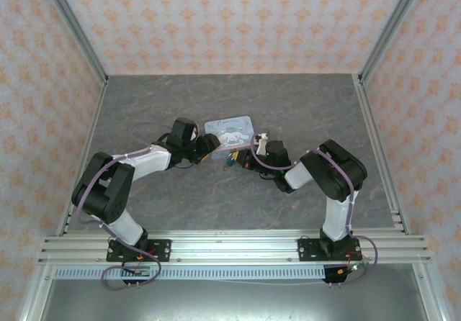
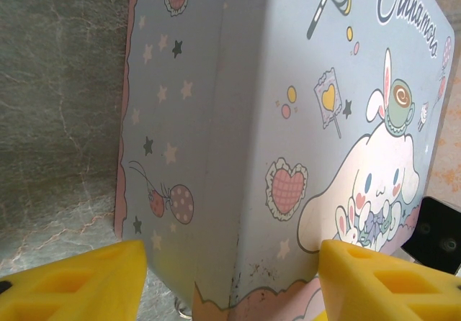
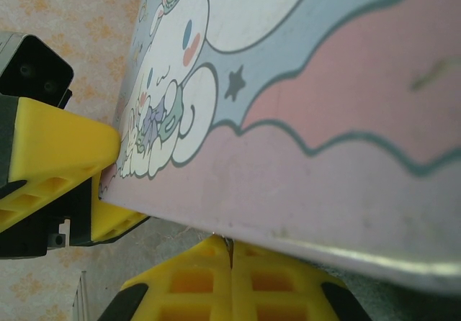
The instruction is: Unlock the padlock with the key
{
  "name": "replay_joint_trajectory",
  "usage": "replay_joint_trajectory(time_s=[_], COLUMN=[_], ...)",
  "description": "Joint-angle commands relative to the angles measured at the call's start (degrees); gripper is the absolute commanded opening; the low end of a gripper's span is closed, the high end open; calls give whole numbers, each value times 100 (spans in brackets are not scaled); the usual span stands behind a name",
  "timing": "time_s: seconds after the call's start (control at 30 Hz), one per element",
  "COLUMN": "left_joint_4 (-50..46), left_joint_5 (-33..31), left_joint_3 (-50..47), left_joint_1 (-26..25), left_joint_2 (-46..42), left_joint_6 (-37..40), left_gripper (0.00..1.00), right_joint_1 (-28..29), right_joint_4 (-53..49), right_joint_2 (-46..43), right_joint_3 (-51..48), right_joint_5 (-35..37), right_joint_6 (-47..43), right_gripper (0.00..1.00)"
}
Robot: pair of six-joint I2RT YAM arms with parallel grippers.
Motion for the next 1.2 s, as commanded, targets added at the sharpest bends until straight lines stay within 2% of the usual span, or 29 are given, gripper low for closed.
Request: replay_joint_trajectory(time_s=[0.0,0.5,0.67,0.8,1.0,1.07,1.17], left_joint_4=[-539,-552,-585,-715,-1218,-1382,-1534], left_joint_5=[-237,-230,-211,-225,-596,-782,-1062], left_joint_3=[-181,-229,-201,-101,96,127,117], left_joint_1=[-39,-38,-39,-30,4,14,24], left_joint_2=[125,113,10,-213,-947,-1256,-1689], left_joint_6=[-2,-2,-2,81,446,586,678], left_gripper=[63,63,65,70,85,88,91], right_joint_1=[26,-351,-464,-519,-529,-528,-528], right_joint_4=[242,983,773,-384,-3336,-4468,-5573], right_joint_2=[-144,-403,-752,-1491,-3340,-3978,-4633], right_joint_3=[-71,-459,-577,-638,-658,-617,-601], right_joint_5=[261,451,534,512,639,729,551], right_joint_6=[-6,477,409,-49,-997,-1275,-1512], right_gripper=[0,0,0,0,0,0,0])
